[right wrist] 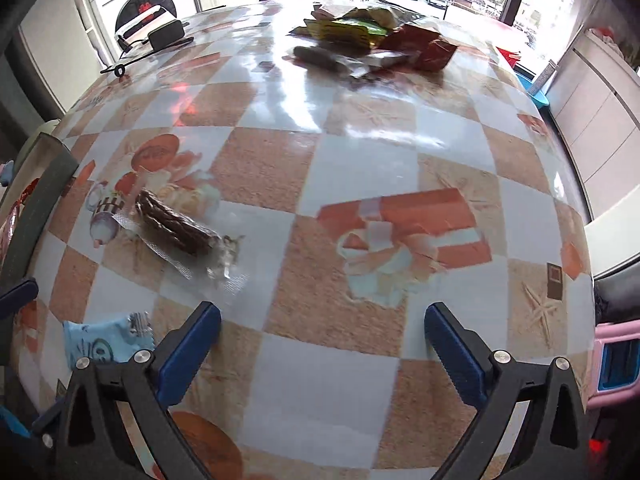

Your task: Organize snacks

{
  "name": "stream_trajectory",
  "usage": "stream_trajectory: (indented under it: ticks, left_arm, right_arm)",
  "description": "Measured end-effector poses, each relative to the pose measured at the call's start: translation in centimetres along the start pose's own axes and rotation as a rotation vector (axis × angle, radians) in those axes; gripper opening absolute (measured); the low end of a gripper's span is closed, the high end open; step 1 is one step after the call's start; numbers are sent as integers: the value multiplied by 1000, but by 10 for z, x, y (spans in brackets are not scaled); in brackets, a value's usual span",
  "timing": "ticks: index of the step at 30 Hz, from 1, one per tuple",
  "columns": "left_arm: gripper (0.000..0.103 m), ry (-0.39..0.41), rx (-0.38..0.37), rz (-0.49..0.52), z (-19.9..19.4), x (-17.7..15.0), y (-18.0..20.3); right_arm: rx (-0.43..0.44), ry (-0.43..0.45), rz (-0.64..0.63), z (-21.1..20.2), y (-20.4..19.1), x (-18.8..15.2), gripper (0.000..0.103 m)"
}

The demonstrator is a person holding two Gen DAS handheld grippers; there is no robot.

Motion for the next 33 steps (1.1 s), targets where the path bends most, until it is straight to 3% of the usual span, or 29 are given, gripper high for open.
stream_trajectory:
  ticks: [3,6,10,14,16,22,33]
  left_arm:
    - [83,-9,40,3,12,1,1]
    - [84,-23,122,-117,20,2,-21]
    - [85,-52,61,-286,31,-3,-41]
    - [95,-35,15,-365,36,-6,-47]
    - [103,-31,21,-371,39,-7,-45]
    - [103,42,32,-379,33,-11,-46]
    - [103,45,36,-381,33,-11,-46]
  right_arm:
    - [-3,24,-1,-4,7,-6,102]
    - [-5,61,-11,-6,8,-12,102]
    - [-10,99,-8,-6,6,-12,102]
    - [-8,121,-15,-7,7,-12,102]
    - [-7,129,-16,-7,7,-13,102]
    - [-6,151,-18,-8,7,-15,102]
    - [-7,160,-18,-8,8,-14,103]
Point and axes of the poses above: each gripper's, at about its wrist camera, not at the fingertips, and z roughly the way its jaws point, y to its right, x to its top, the point moved 6 cm from there along z, roughly the way its jaws point, and after that the axes turned 7 degrees about x, right-handed, at the moved point
